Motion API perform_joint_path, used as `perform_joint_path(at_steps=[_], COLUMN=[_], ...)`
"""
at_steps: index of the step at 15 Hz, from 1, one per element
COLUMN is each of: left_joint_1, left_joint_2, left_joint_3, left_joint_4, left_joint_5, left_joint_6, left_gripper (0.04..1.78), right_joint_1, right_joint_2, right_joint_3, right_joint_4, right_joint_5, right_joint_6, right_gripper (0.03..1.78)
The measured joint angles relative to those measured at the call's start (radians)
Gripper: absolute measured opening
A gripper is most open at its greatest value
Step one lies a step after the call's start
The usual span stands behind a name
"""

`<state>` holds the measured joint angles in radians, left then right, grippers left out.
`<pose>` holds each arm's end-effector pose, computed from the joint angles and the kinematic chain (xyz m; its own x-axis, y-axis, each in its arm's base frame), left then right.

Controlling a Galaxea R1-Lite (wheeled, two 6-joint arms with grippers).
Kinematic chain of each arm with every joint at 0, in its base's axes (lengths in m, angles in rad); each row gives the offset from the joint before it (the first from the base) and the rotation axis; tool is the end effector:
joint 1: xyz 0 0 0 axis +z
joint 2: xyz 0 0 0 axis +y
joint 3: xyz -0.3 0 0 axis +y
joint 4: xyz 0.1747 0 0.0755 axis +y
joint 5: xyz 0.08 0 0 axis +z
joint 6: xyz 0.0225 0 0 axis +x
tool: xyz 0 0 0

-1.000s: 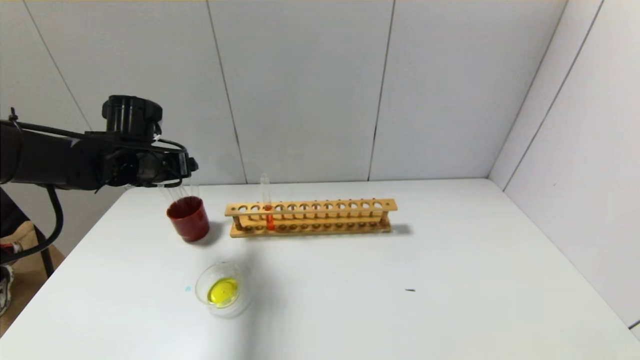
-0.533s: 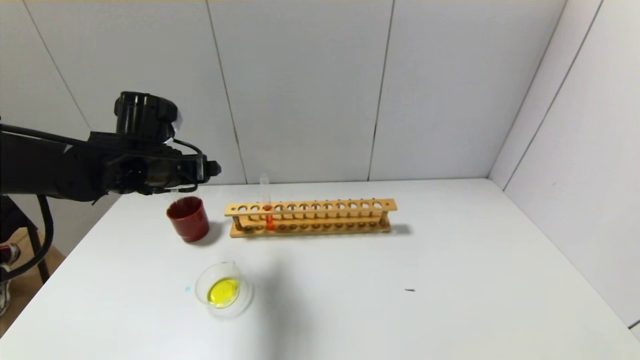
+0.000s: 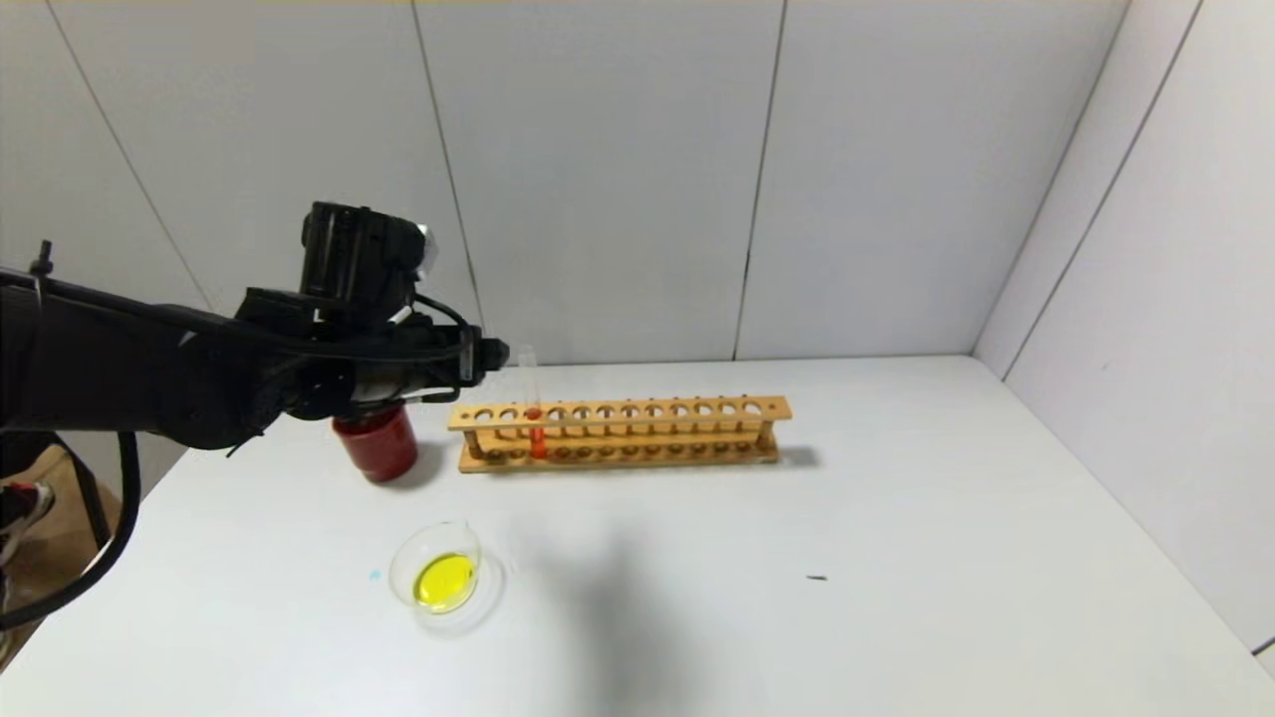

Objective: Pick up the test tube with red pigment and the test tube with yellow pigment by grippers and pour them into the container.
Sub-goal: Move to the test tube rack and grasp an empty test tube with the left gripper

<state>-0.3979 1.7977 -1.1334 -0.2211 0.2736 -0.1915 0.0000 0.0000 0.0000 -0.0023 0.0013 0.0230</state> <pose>0.3190 -0.1275 0.2005 0.9065 -0.0879 -0.4129 0.0701 0.9958 -0.0582 -0.0228 0.0000 0.0757 1.0000 0.0013 0.0023 -0.0014 0.9997 0.0230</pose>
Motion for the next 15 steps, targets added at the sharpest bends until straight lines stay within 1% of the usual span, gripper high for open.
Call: perform_joint_path(at_steps=[2, 5, 8, 10, 15], left_joint_1=[-0.039, -0.094, -0.136, -0.144, -0.136], left_joint_2=[0.024, 0.087, 0.156, 0.194, 0.251], left_joint_3=[0.009, 0.014, 0.013, 0.000, -0.047], left_joint_4=[-0.047, -0.102, -0.191, -0.223, -0.221], left_joint_5=[0.011, 0.054, 0.075, 0.076, 0.076], left_joint_6=[0.001, -0.006, -0.001, 0.004, 0.008], left_gripper=[1.75, 1.75, 1.75, 1.75, 1.75], right_joint_1=[0.000, 0.000, 0.000, 0.000, 0.000], right_joint_2=[0.000, 0.000, 0.000, 0.000, 0.000], right_joint_3=[0.000, 0.000, 0.000, 0.000, 0.000], right_joint_4=[0.000, 0.000, 0.000, 0.000, 0.000], right_joint_5=[0.000, 0.000, 0.000, 0.000, 0.000], right_joint_6=[0.000, 0.000, 0.000, 0.000, 0.000], right_gripper=[1.71, 1.71, 1.71, 1.71, 1.71])
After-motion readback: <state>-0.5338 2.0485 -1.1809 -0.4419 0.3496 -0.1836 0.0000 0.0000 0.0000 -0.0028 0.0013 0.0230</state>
